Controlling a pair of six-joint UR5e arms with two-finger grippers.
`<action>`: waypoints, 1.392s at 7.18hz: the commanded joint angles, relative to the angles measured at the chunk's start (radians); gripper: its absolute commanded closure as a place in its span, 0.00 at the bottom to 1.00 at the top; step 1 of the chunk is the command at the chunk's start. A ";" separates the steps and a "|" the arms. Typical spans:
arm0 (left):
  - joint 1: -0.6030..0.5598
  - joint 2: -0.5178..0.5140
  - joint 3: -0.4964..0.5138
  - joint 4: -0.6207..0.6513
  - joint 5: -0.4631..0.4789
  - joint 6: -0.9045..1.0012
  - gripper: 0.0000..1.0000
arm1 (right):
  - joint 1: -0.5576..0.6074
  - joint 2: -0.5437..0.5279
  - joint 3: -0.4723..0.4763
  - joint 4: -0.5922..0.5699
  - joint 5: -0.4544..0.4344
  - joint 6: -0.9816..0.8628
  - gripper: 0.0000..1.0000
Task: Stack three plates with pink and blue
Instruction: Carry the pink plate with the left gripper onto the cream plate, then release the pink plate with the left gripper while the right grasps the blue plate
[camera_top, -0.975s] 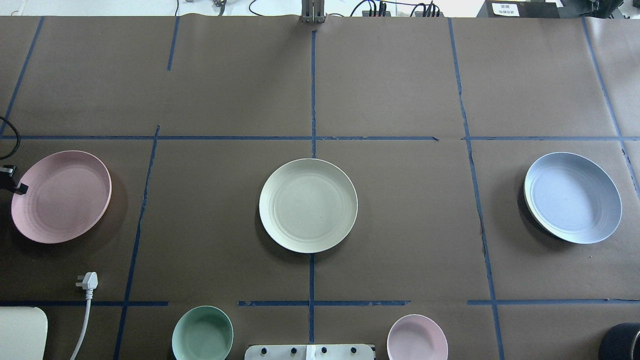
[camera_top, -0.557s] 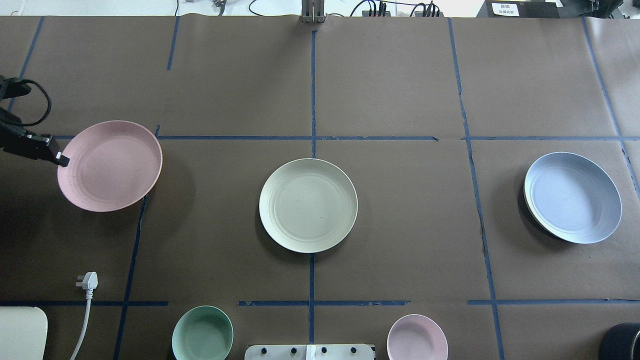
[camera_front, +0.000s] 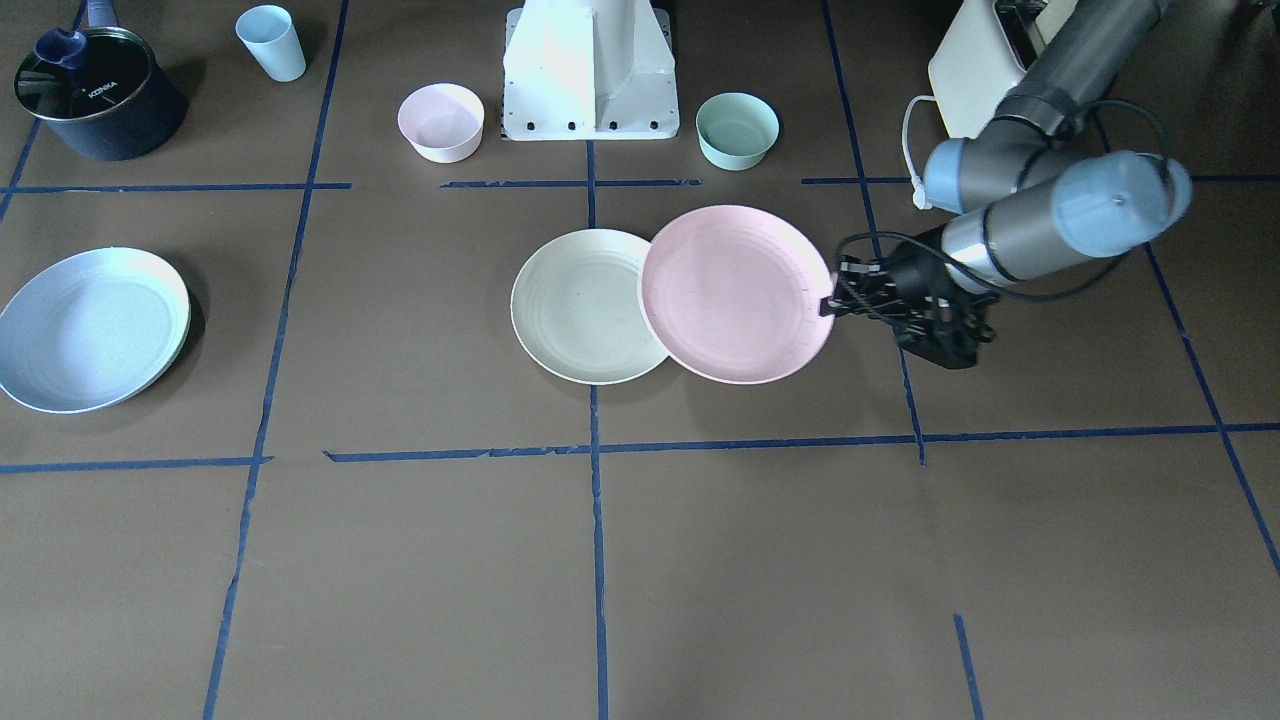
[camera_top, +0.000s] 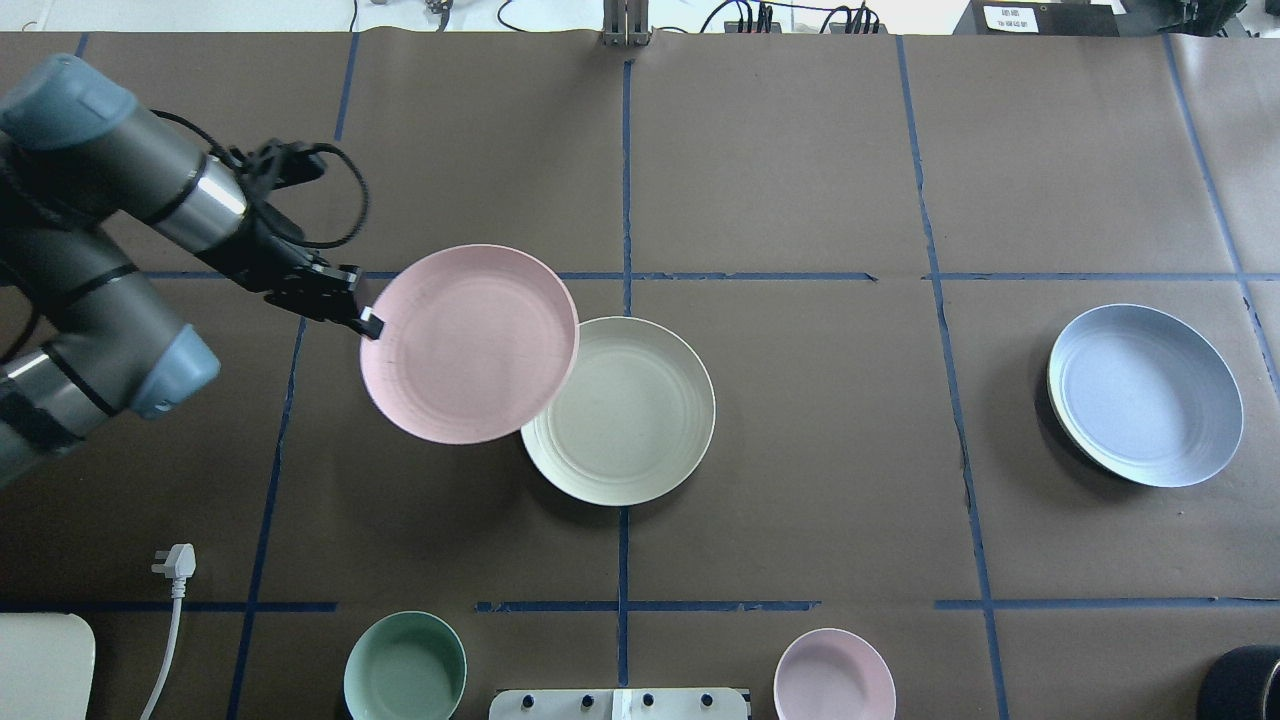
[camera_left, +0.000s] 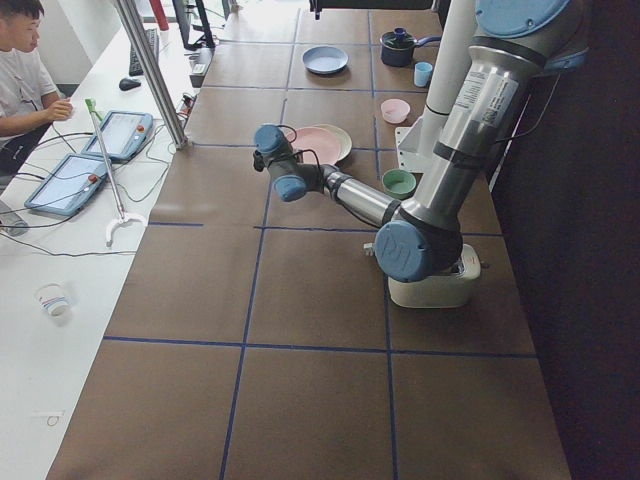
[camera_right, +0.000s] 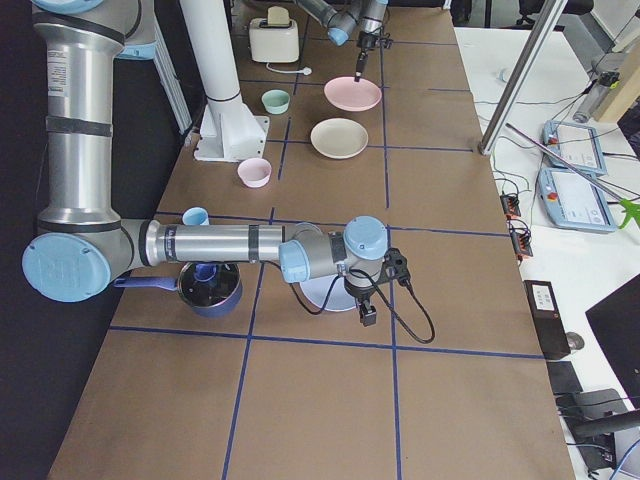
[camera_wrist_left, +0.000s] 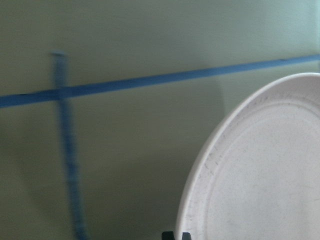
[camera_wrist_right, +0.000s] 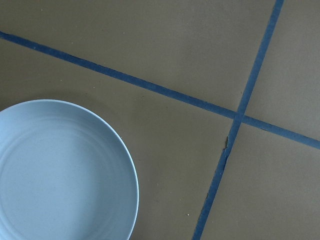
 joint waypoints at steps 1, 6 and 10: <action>0.134 -0.066 -0.005 0.004 0.140 -0.093 0.96 | -0.011 0.001 -0.001 -0.002 -0.001 0.001 0.00; 0.089 -0.060 -0.094 0.000 0.260 -0.179 0.00 | -0.131 0.004 -0.013 0.117 -0.009 0.272 0.00; 0.019 -0.024 -0.108 0.005 0.262 -0.179 0.00 | -0.278 -0.058 -0.203 0.633 -0.073 0.711 0.01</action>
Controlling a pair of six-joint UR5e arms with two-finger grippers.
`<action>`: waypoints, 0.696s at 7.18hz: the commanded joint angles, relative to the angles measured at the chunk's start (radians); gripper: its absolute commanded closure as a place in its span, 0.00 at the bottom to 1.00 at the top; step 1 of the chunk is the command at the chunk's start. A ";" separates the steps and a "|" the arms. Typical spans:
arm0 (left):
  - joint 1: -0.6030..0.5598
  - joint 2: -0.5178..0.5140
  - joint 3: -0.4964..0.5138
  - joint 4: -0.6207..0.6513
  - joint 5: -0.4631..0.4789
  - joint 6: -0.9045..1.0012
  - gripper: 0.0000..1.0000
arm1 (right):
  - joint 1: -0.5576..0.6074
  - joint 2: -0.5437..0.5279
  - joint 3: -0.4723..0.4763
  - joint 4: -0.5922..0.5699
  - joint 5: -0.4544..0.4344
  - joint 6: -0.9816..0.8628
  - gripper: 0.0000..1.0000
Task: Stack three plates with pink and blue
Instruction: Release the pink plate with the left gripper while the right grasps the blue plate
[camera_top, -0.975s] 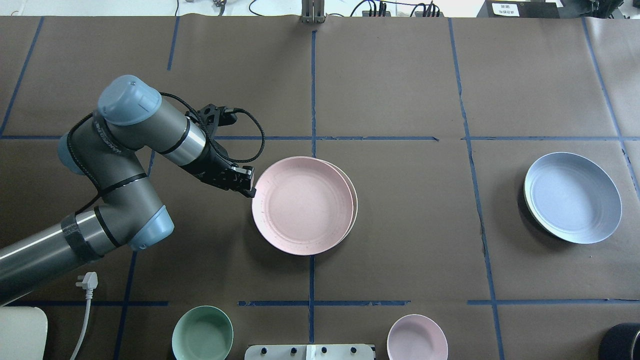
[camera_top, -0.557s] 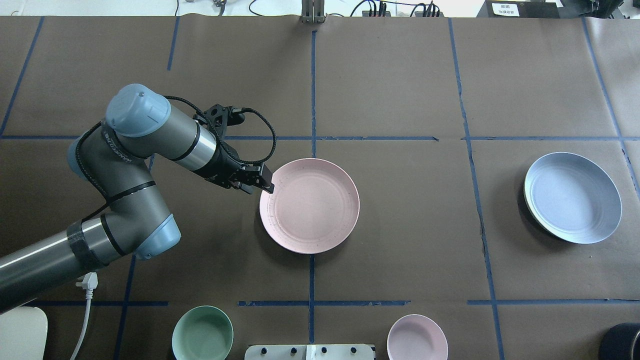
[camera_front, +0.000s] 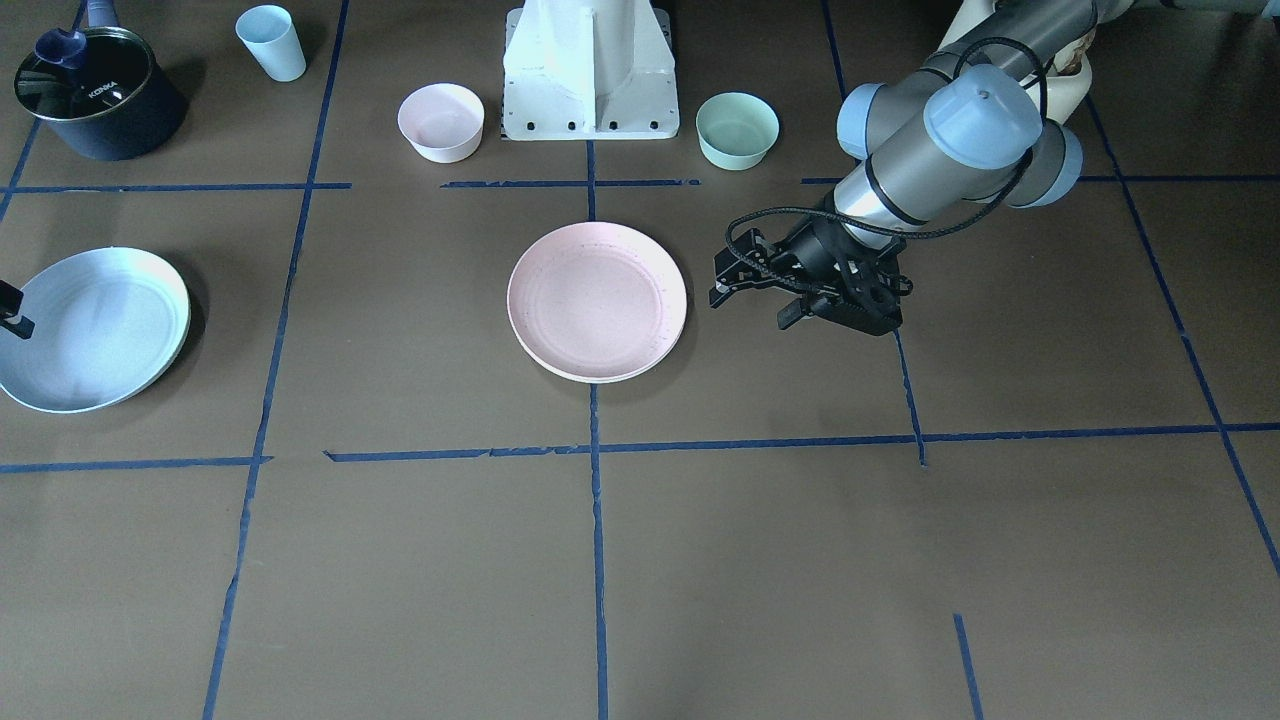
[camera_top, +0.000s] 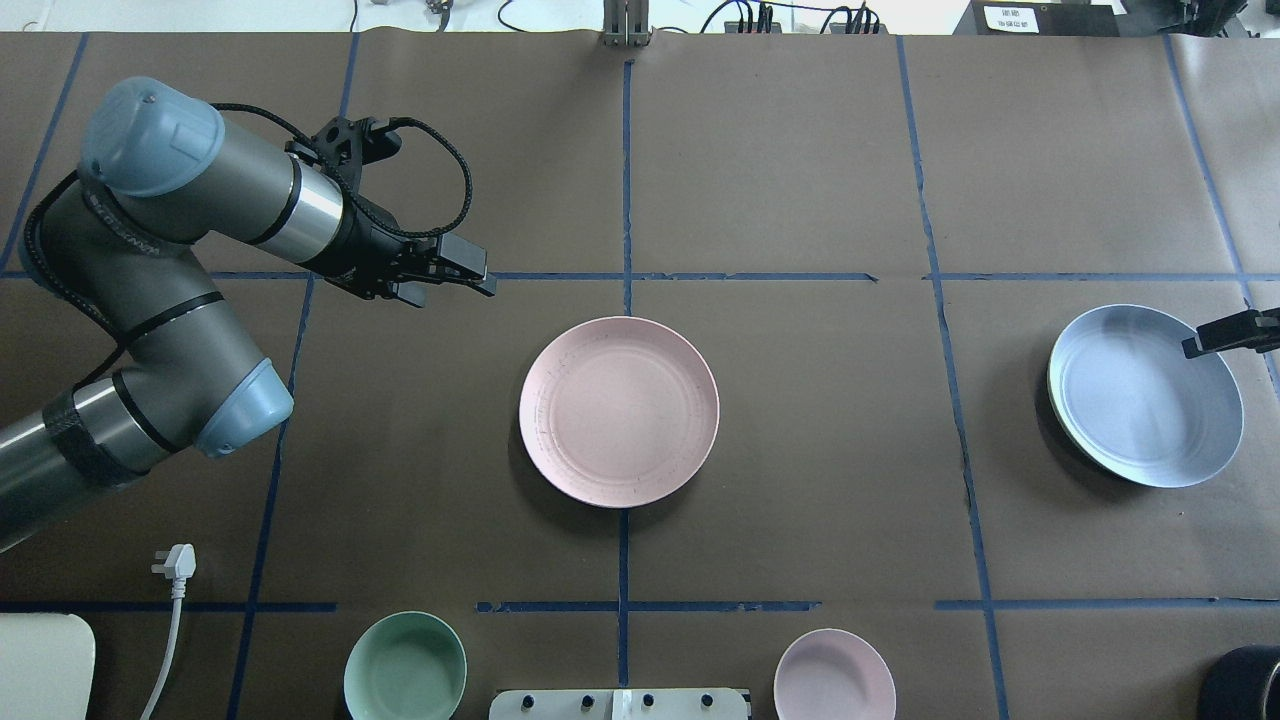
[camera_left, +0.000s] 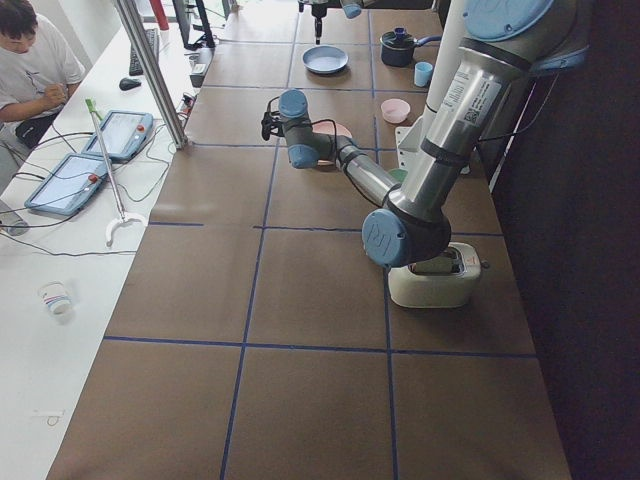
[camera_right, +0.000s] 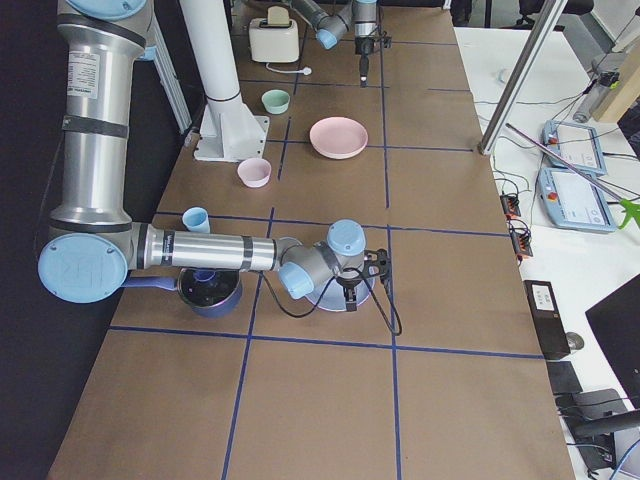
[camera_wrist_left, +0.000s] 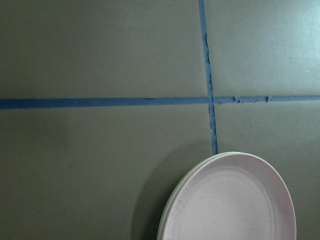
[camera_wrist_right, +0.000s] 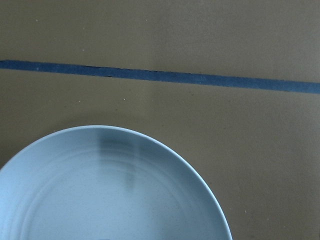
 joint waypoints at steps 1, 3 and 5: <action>-0.006 0.004 -0.001 0.002 0.000 -0.001 0.00 | -0.019 -0.025 -0.083 0.113 -0.010 0.046 0.04; -0.005 0.004 0.001 0.002 0.002 -0.001 0.00 | -0.019 -0.026 -0.089 0.114 -0.001 0.047 1.00; -0.011 0.005 -0.001 0.002 0.001 -0.001 0.00 | -0.020 -0.026 -0.100 0.117 0.003 0.050 1.00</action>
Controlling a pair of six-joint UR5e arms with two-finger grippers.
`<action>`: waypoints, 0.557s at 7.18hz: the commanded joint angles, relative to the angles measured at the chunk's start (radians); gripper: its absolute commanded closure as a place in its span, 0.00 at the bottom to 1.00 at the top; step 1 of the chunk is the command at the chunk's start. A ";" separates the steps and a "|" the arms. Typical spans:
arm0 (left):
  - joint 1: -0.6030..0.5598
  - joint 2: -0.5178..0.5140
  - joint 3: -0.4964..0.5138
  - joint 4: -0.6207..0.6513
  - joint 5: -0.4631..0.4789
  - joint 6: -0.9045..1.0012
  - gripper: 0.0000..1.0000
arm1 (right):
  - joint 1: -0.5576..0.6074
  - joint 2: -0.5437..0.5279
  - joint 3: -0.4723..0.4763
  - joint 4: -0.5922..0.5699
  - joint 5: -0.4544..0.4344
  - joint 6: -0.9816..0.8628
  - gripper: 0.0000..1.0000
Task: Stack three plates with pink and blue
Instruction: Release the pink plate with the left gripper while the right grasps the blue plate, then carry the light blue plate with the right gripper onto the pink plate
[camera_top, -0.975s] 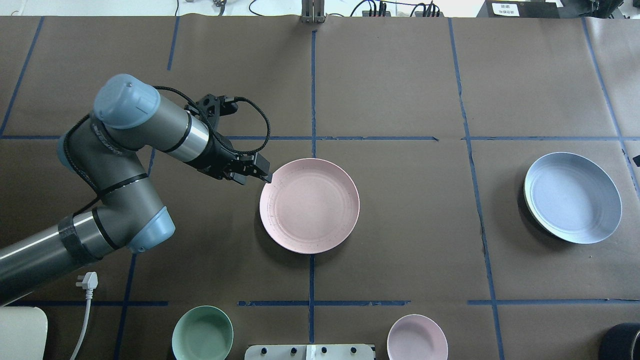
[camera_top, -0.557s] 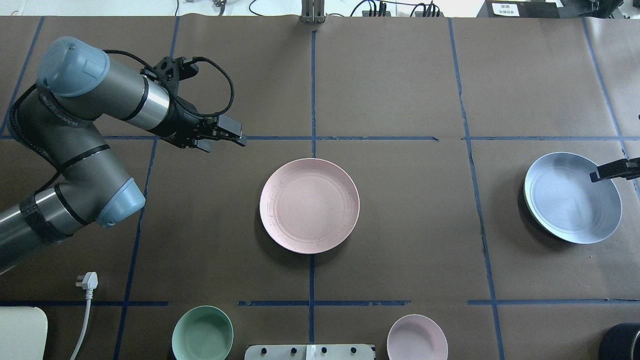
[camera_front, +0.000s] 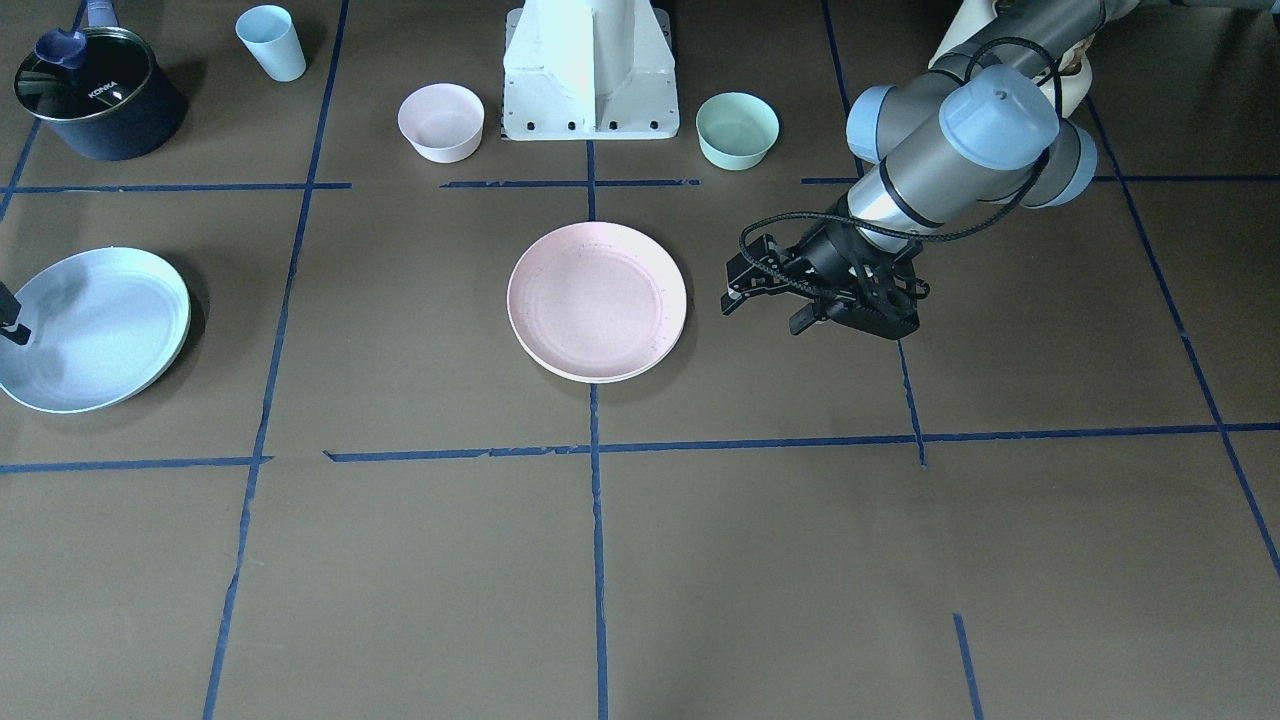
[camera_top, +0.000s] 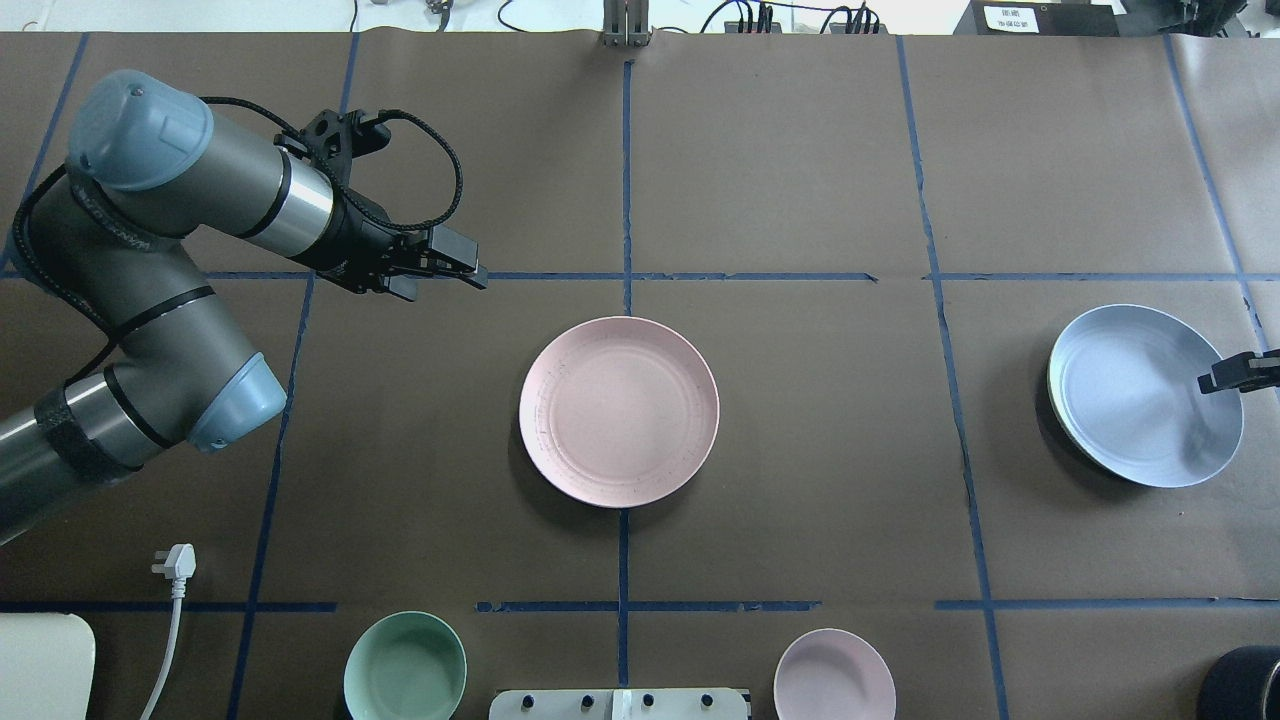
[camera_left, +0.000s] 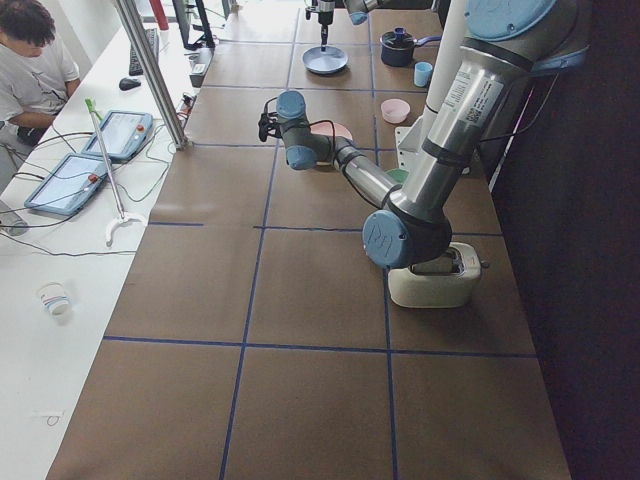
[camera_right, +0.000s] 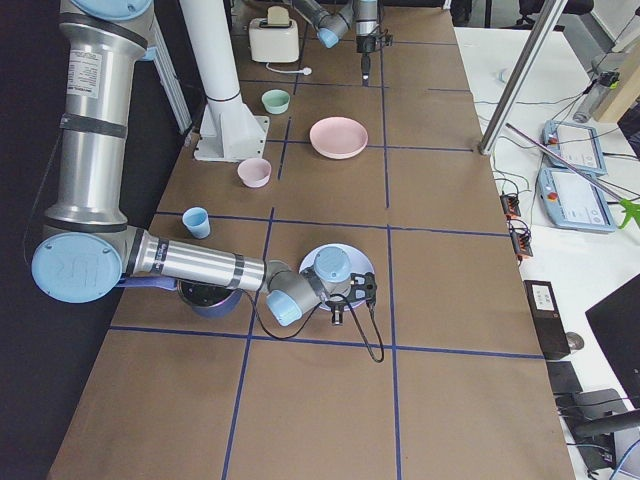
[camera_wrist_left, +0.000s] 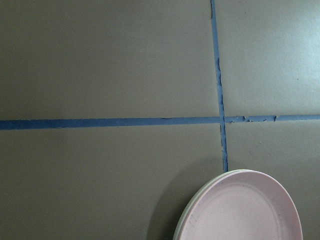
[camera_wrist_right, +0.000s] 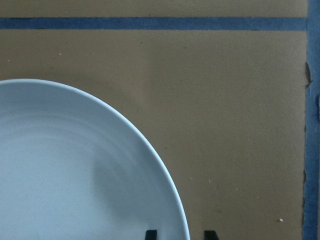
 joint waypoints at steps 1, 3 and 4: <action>-0.005 0.001 -0.003 -0.002 -0.001 -0.002 0.00 | -0.001 0.002 0.018 0.001 0.006 0.005 1.00; -0.020 0.003 -0.033 -0.006 -0.001 -0.032 0.00 | -0.054 0.057 0.161 -0.010 0.079 0.151 1.00; -0.028 0.001 -0.043 -0.006 -0.001 -0.041 0.00 | -0.135 0.083 0.276 -0.013 0.084 0.242 1.00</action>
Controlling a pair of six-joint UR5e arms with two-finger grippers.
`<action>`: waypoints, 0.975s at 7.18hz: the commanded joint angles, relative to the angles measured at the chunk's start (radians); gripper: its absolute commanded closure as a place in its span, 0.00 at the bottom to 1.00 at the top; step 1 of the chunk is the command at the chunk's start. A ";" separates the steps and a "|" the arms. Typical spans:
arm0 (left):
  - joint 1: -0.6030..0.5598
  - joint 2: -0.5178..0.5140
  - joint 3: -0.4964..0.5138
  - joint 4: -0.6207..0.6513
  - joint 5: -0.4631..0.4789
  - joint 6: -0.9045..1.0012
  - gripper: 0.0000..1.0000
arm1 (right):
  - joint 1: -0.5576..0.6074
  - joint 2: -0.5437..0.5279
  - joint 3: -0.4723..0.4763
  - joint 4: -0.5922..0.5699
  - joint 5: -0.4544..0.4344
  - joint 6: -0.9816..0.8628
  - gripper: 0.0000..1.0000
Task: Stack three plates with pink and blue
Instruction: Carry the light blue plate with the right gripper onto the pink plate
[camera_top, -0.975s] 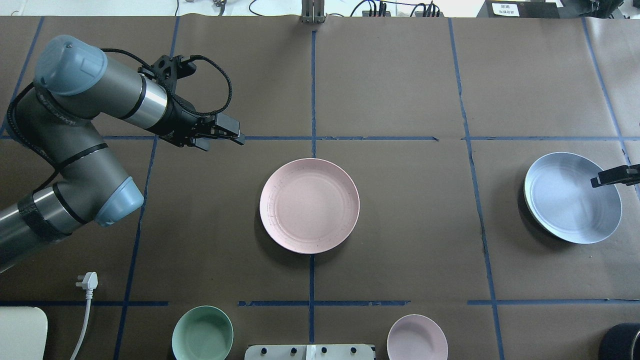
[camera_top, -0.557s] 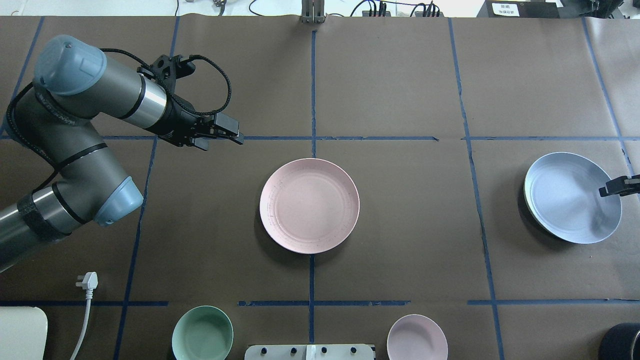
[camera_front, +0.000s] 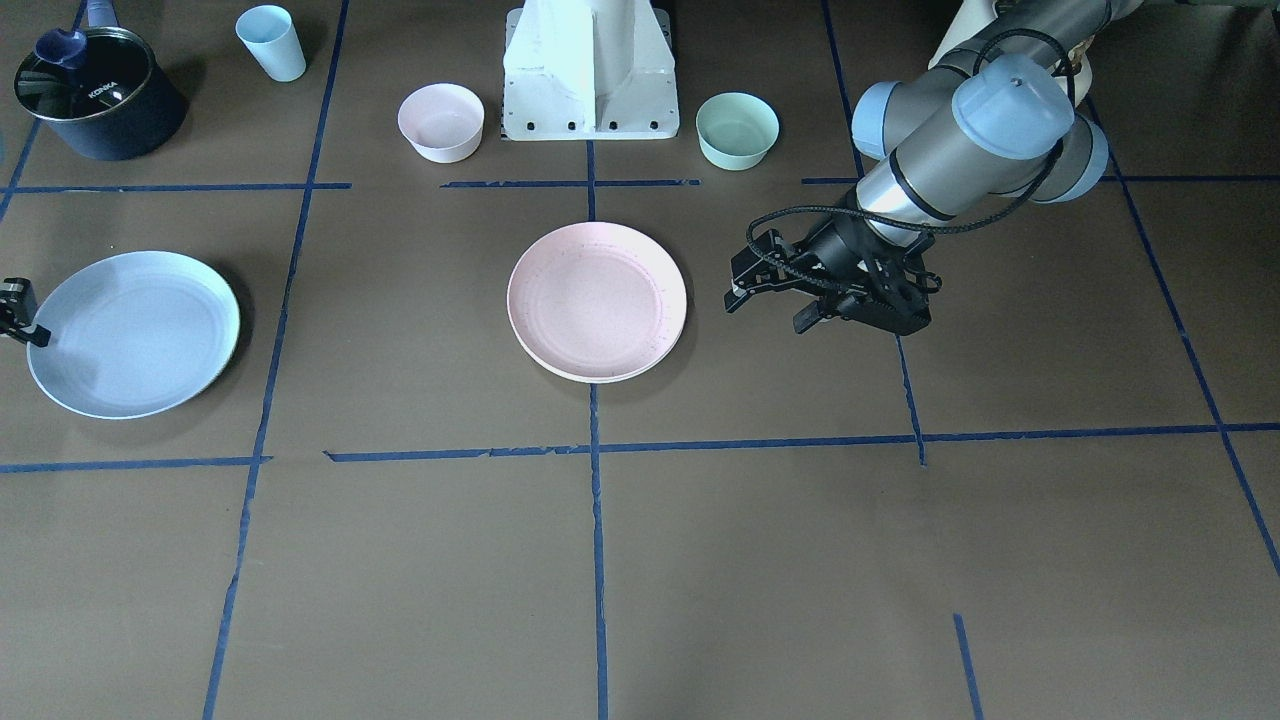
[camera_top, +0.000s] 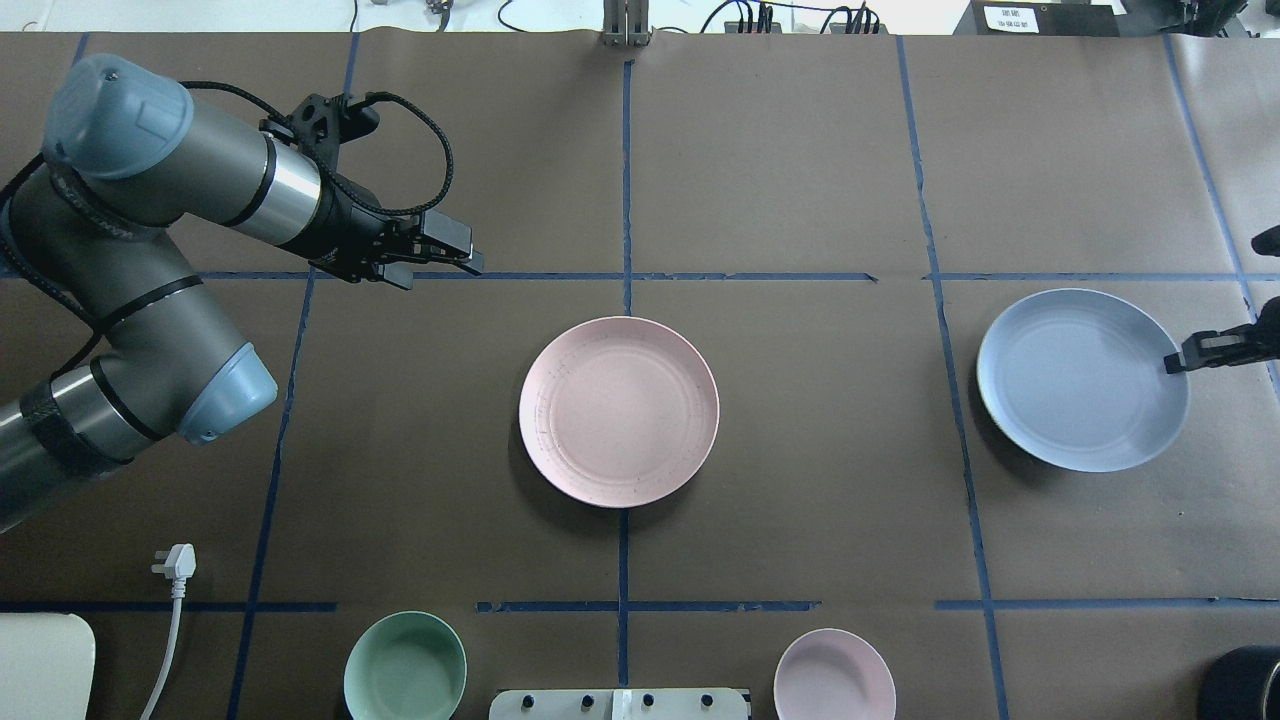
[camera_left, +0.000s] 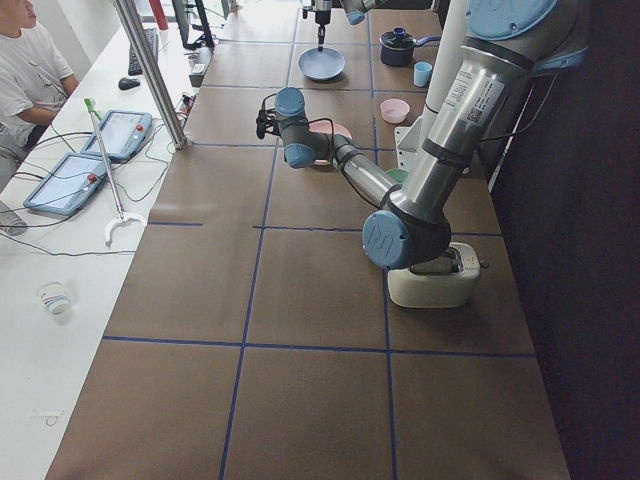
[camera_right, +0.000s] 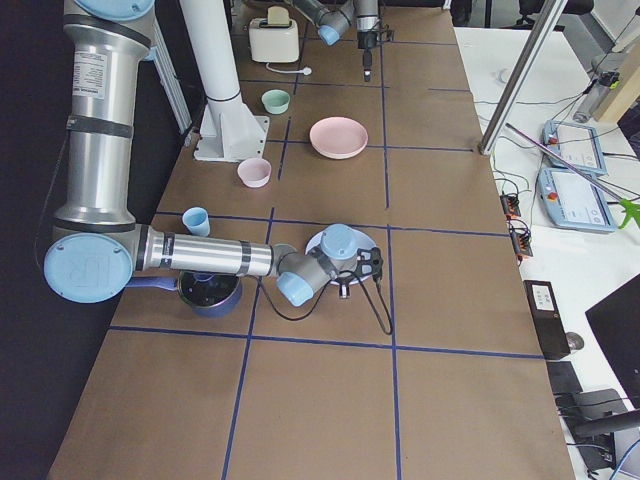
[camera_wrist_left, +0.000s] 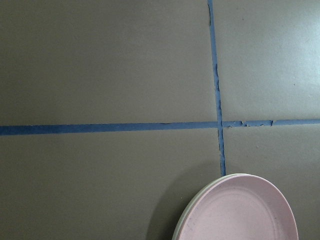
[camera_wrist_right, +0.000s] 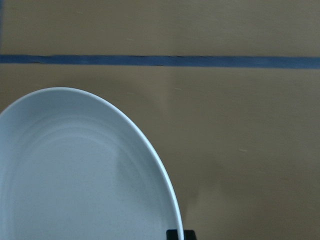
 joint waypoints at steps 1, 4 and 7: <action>-0.010 -0.001 -0.014 -0.002 0.000 -0.016 0.00 | -0.157 0.122 0.178 -0.007 0.015 0.306 1.00; -0.016 0.001 -0.014 -0.004 0.000 -0.016 0.00 | -0.412 0.452 0.180 -0.229 -0.146 0.510 1.00; -0.016 -0.001 -0.014 -0.005 0.002 -0.025 0.00 | -0.520 0.540 0.168 -0.352 -0.265 0.511 0.99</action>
